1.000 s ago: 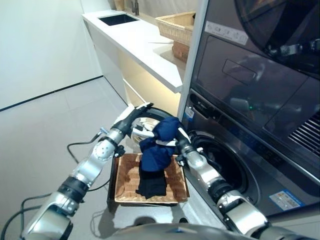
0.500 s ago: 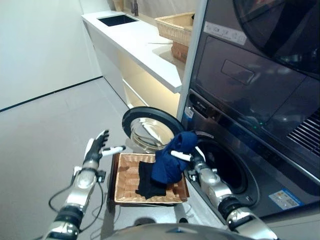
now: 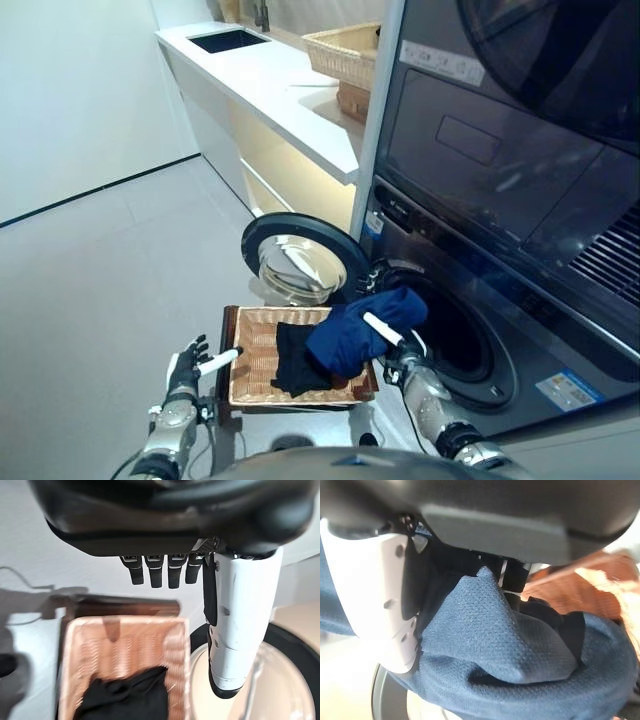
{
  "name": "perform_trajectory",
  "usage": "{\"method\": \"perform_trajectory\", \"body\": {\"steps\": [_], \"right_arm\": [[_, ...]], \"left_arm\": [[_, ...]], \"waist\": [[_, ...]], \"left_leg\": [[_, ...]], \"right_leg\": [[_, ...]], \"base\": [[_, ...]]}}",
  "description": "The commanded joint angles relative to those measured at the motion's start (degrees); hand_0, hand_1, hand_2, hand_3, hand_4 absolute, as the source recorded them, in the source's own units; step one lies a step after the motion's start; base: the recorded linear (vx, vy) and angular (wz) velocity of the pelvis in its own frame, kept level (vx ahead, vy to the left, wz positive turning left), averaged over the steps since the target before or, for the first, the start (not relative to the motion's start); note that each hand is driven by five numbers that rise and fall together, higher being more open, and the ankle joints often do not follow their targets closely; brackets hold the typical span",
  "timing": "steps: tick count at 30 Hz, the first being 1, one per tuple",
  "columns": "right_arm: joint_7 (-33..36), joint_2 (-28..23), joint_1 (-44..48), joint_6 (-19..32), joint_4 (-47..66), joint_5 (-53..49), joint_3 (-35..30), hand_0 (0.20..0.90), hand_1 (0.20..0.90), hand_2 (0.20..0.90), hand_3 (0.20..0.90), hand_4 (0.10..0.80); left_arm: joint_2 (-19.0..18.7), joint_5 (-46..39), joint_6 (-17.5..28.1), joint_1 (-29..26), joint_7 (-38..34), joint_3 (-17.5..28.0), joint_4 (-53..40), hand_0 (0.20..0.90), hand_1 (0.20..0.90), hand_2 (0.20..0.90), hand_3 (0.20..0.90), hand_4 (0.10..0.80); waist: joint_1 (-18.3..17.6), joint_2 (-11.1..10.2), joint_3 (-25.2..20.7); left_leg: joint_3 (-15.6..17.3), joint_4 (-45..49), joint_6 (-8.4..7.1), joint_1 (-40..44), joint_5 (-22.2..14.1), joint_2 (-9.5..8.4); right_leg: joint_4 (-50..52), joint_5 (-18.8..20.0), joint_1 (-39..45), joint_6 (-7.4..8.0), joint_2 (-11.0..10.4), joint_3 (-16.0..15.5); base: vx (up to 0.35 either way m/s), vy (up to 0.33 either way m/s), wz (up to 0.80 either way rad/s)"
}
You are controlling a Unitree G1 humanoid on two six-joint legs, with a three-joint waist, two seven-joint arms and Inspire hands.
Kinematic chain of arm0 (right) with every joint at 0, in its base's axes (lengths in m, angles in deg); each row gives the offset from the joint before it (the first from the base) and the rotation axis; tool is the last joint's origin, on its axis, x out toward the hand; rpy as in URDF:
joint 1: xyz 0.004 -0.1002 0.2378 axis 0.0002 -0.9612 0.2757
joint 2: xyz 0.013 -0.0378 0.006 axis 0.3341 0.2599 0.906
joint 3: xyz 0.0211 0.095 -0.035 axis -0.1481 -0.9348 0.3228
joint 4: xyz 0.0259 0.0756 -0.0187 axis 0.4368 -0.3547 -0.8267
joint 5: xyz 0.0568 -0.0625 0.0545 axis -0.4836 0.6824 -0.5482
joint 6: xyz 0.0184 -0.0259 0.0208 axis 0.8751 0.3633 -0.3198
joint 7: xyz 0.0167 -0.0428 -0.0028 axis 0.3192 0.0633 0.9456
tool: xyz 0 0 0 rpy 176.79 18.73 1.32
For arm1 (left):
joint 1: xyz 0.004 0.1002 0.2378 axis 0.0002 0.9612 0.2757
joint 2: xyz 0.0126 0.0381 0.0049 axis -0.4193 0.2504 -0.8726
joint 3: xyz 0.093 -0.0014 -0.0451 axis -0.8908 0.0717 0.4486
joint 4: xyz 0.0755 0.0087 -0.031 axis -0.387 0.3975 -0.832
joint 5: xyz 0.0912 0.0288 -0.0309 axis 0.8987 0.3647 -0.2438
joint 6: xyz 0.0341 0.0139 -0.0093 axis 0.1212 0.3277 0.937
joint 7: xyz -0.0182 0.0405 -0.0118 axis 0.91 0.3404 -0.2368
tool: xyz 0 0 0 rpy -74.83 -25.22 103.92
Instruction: Pick up the clothes and place them into the washing machine
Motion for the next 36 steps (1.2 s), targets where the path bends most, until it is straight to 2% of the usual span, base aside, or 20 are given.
{"method": "perform_trajectory", "body": {"steps": [1,6,11,14,20,28,36], "right_arm": [[-2.3,0.7,6.1,7.6,1.7,-8.4,-2.8,0.2,0.2,0.2,0.2,0.3],[-1.4,0.1,7.4,9.1,1.8,-12.7,-3.8,0.2,0.2,0.2,0.2,0.3],[-0.3,-1.2,8.7,10.4,3.7,-13.7,-4.6,0.2,0.2,0.2,0.2,0.3],[0.9,-2.8,10.2,11.8,5.8,-14.1,-5.7,0.2,0.2,0.2,0.2,0.3],[2.8,-5.2,15.3,14.3,6.7,-15.7,-9.0,0.2,0.2,0.2,0.2,0.3],[5.2,-9.3,21.8,17.0,6.8,-17.9,-12.8,0.2,0.2,0.2,0.2,0.3],[7.5,-16.8,28.1,19.7,7.1,-19.1,-17.6,0.2,0.2,0.2,0.2,0.3]], "left_arm": [[1.0,-3.3,5.4,-6.6,-0.4,-2.9,4.1,0.9,0.9,0.9,0.9,0.8],[4.1,-8.1,7.1,-6.0,-0.6,-4.5,5.6,0.9,0.9,0.9,0.9,0.8],[4.7,-10.0,9.4,-5.7,-1.4,-6.2,0.5,0.9,0.9,0.9,0.9,0.8],[4.4,-12.5,11.3,-5.2,-1.4,-8.0,-7.6,0.9,0.9,0.9,0.9,0.8],[3.3,-14.3,12.4,-3.7,0.0,-11.3,-17.1,0.9,0.9,0.9,0.9,0.8],[2.6,-16.1,13.1,-2.2,1.2,-13.6,-22.5,0.9,0.9,0.9,0.9,0.8],[2.6,-16.8,12.6,-1.1,2.1,-15.2,-23.1,0.9,0.9,0.9,0.9,0.8]], "waist": [[-0.1,3.0,0.1],[-0.2,4.7,2.4],[0.0,6.1,5.1],[0.3,7.6,8.2],[1.3,9.6,12.2],[3.0,11.7,14.2],[3.6,14.0,14.6]], "left_leg": [[-2.9,3.1,-2.53,-3.1,-2.4,-1.77],[-2.7,4.5,-2.67,-5.2,-2.4,-2.19],[-3.0,6.4,-2.81,-8.4,-2.3,-2.5],[-3.2,8.7,-2.97,-11.8,-2.4,-2.65],[-2.8,12.0,-3.05,-17.5,-2.6,-2.84],[-1.9,13.3,-3.22,-23.7,-2.1,-2.77],[-1.9,13.7,-3.48,-27.3,-1.8,-3.11]], "right_leg": [[8.2,-5.1,-3.0,1.17,-0.4,0.0],[9.1,-5.0,-5.1,1.12,-0.9,0.5],[10.5,-4.8,-8.1,1.0,-1.1,0.6],[12.2,-4.8,-11.2,0.75,-1.3,0.7],[15.1,-4.6,-17.2,0.42,-1.2,1.9],[17.1,-4.7,-24.4,0.2,-0.9,3.2],[19.1,-5.4,-28.9,-0.08,-0.7,3.8]], "base": [[-0.042,0.032,-0.07],[-0.057,0.023,-0.05],[-0.092,-0.006,0.0],[-0.098,-0.01,0.05],[-0.103,-0.006,0.03],[-0.063,-0.02,-0.03],[0.0,0.0,0.0]]}}
